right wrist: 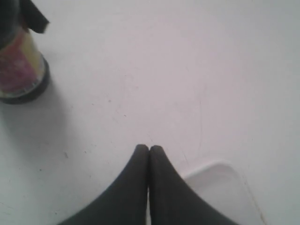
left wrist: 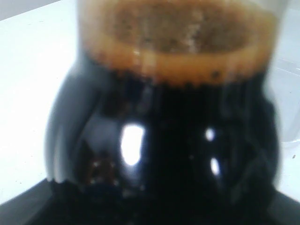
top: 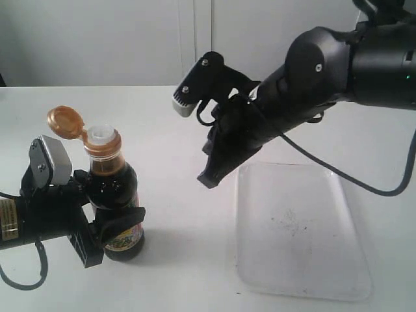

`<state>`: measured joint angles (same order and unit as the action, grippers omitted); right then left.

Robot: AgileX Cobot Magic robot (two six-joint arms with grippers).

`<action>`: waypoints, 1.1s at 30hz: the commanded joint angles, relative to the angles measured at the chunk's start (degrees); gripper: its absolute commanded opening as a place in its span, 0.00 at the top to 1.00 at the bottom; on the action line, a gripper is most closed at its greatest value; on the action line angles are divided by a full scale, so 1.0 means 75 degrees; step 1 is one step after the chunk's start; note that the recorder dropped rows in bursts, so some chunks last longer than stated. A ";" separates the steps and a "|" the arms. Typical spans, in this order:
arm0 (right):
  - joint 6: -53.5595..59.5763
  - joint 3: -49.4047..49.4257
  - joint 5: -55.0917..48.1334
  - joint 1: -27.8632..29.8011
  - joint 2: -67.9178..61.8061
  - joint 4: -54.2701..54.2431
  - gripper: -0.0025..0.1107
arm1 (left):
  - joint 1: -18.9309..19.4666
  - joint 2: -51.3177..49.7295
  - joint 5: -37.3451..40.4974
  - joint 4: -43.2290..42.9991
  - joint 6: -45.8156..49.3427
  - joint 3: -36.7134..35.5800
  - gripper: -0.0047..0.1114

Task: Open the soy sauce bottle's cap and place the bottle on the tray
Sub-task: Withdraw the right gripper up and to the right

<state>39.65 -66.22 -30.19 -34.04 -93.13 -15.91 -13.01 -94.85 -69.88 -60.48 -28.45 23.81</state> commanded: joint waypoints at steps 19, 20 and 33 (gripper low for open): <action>-0.2994 -0.0069 -0.0729 0.2481 0.0869 0.1776 0.98 | -0.0045 0.0011 0.0139 -0.0215 0.0005 -0.0007 0.96; -0.3080 -0.0069 -0.0764 0.2552 0.0910 0.1793 0.98 | -0.0045 0.0011 0.0139 -0.0215 0.0005 -0.0007 0.96; -0.3309 0.1005 -0.0065 0.3996 0.2066 0.1878 0.98 | -0.0045 0.0011 0.0139 -0.0215 0.0005 -0.0007 0.96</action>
<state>15.22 -60.44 -32.06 -5.79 -79.38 -2.38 -13.01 -94.85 -69.77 -60.48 -28.34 23.81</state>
